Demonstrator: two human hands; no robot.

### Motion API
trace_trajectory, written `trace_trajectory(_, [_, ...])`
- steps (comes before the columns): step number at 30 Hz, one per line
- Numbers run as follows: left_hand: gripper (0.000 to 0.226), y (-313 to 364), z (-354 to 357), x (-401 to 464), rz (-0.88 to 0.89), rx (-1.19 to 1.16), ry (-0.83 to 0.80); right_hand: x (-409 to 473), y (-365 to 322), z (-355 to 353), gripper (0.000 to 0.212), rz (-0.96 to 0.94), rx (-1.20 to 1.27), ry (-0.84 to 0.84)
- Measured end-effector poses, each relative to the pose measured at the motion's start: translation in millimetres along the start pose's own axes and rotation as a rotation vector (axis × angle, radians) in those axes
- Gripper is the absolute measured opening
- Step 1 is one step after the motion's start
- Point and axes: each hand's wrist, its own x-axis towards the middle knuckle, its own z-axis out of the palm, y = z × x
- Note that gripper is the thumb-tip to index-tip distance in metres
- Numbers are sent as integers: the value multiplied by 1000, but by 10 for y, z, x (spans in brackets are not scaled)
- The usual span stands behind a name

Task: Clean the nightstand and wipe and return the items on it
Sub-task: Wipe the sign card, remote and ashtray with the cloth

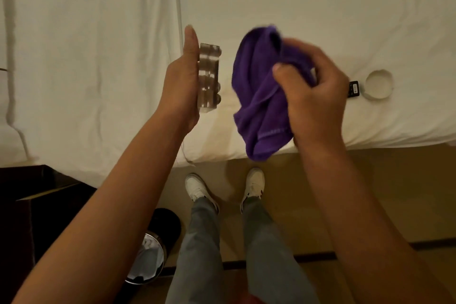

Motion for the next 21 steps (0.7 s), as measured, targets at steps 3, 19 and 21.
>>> trace_trajectory(3, [57,-25,49,-40,76,115,90,186,-169,87,38,-63,28,-24])
trace_trajectory(19, [44,-27,65,122,76,-40,282,-382,147,250,35,-216,-245,-175])
trace_trajectory(21, [43,-93,42,141,-21,-191,247,-466,182,212,37,-235,-244,-201])
